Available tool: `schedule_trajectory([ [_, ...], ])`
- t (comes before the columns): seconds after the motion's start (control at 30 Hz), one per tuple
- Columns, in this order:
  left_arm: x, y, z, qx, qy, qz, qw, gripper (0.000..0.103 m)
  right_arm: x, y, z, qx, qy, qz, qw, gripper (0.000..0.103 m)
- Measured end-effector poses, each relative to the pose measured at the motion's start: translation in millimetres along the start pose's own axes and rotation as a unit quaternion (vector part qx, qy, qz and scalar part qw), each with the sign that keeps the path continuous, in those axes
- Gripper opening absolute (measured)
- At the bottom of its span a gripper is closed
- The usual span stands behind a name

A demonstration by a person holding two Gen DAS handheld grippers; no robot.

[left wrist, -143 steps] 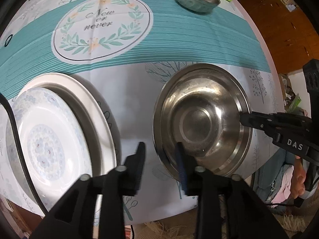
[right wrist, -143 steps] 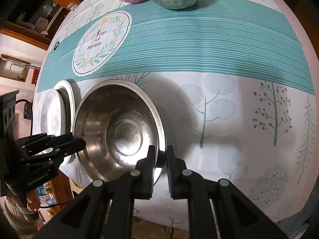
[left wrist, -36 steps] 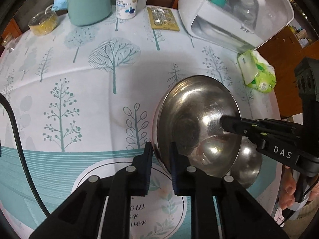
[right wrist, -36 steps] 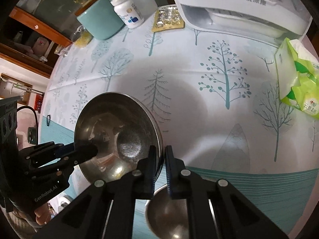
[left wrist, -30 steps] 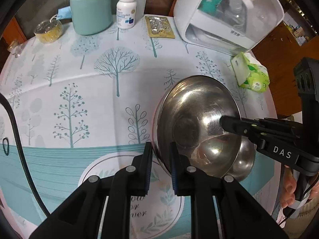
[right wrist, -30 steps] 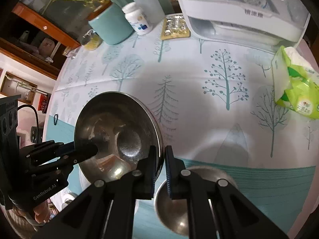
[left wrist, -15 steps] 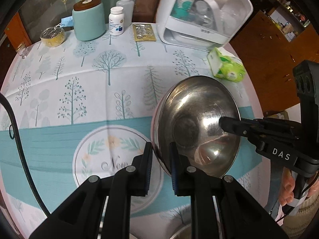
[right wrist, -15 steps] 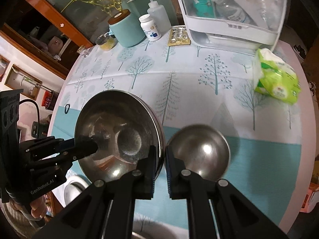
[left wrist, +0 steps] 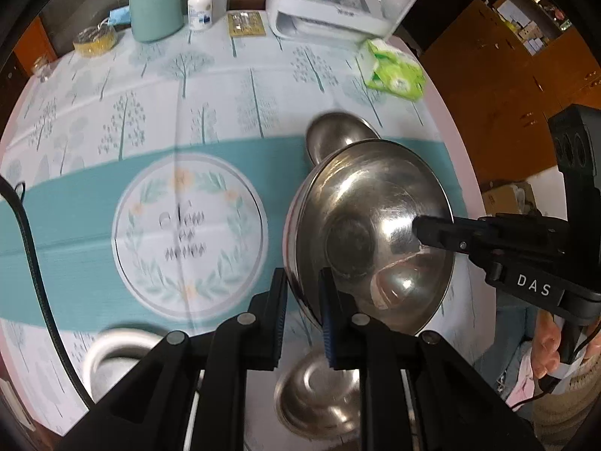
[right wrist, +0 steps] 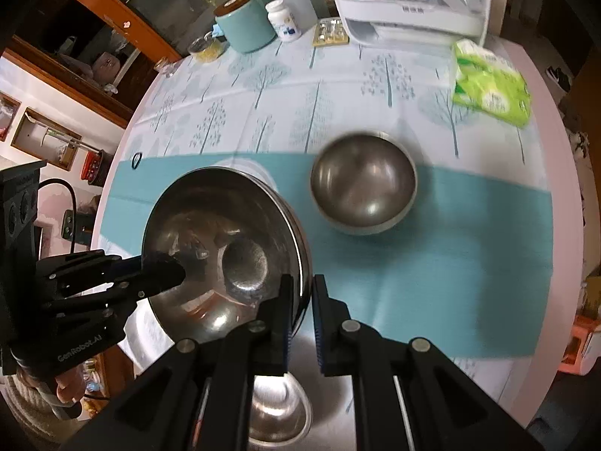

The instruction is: Organize plates and bowls

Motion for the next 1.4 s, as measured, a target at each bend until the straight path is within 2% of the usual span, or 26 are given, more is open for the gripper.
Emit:
schedule_trajectory([
  [0.2, -45.8, 4.3, -4.9, 0.003, -0.015, 0.013, 0.9998, 0.015, -44.6, -14.9, -2.1, 0.01, -0.022, -0.007, 1.0, 0.011],
  [0.4, -82.6, 1.4, -4.0, -0.01, -0.032, 0.003, 0.9994, 0.015, -83.4, -28.5, -2.7, 0.027, -0.035, -0.016, 0.999, 0.011],
  [0.6, -124.4, -4.5, 15.9, -0.003, -0.056, 0.001, 0.9984, 0.015, -116.9, -38.0, 9.3, 0.035, -0.054, -0.016, 0.998, 0.011],
  [0.8, -154.6, -19.7, 44.8, 0.006, -0.087, -0.021, 0.996, 0.015, -149.7, -43.7, 43.1, 0.039, -0.09, -0.009, 0.995, 0.011],
  [1.03, -165.4, -29.1, 58.3, 0.02, -0.092, -0.025, 0.9952, 0.015, -166.4, -48.7, 66.0, 0.036, -0.111, -0.01, 0.993, 0.011],
  [1.4, -167.2, -26.4, 65.7, 0.031, -0.093, -0.017, 0.995, 0.015, -167.3, -47.6, 76.2, 0.019, -0.124, -0.02, 0.992, 0.011],
])
Point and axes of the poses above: each gripper's, at about its wrist camera, not at the fingertips, and z roughly the way its jaws point, y to its right, x to its top, the point moved 9 cm from there along z, roughly the way its jaws point, and after that the axes turned 11 degrees about -z, right-handed, at the moved point
